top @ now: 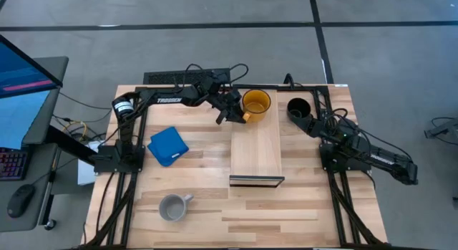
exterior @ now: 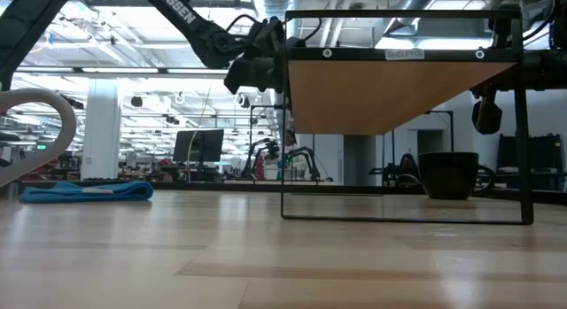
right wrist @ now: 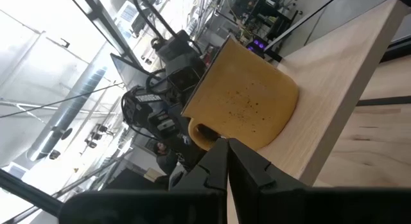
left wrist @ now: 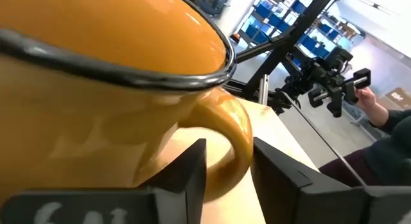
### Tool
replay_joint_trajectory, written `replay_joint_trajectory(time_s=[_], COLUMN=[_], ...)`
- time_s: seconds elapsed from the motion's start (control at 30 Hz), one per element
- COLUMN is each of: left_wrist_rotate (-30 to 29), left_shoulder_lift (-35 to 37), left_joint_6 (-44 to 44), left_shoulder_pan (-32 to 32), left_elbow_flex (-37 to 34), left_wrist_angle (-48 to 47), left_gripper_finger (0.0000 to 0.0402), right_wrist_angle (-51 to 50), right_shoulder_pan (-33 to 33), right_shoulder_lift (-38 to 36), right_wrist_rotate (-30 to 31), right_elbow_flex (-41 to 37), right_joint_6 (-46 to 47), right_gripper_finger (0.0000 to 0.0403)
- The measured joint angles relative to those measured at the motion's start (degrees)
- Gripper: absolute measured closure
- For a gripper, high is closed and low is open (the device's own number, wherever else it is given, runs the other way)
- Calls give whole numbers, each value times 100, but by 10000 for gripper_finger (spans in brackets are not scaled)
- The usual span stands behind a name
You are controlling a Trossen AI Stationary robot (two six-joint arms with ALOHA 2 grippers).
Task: Stack small to large cups/mugs on shelf
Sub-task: Put the yellow mug on the shelf
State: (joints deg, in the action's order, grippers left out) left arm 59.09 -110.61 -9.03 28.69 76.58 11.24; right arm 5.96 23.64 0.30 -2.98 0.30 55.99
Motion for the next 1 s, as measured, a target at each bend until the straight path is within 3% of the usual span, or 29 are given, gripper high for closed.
replay_joint_trajectory(time_s=[0.4,1.0], left_wrist_rotate=[-341,-487], left_shoulder_lift=[79,44], left_joint_6=[274,179], left_shoulder_pan=[183,446], left_elbow_flex=[15,-2], left_wrist_angle=[-616,-915], left_gripper_finger=[218,211], right_wrist_angle=[0,0], right_shoulder_pan=[0,0], right_shoulder_lift=[0,0], right_wrist_rotate=[2,1], right_elbow_flex=[0,0], right_joint_6=[0,0], right_gripper_finger=[369,369])
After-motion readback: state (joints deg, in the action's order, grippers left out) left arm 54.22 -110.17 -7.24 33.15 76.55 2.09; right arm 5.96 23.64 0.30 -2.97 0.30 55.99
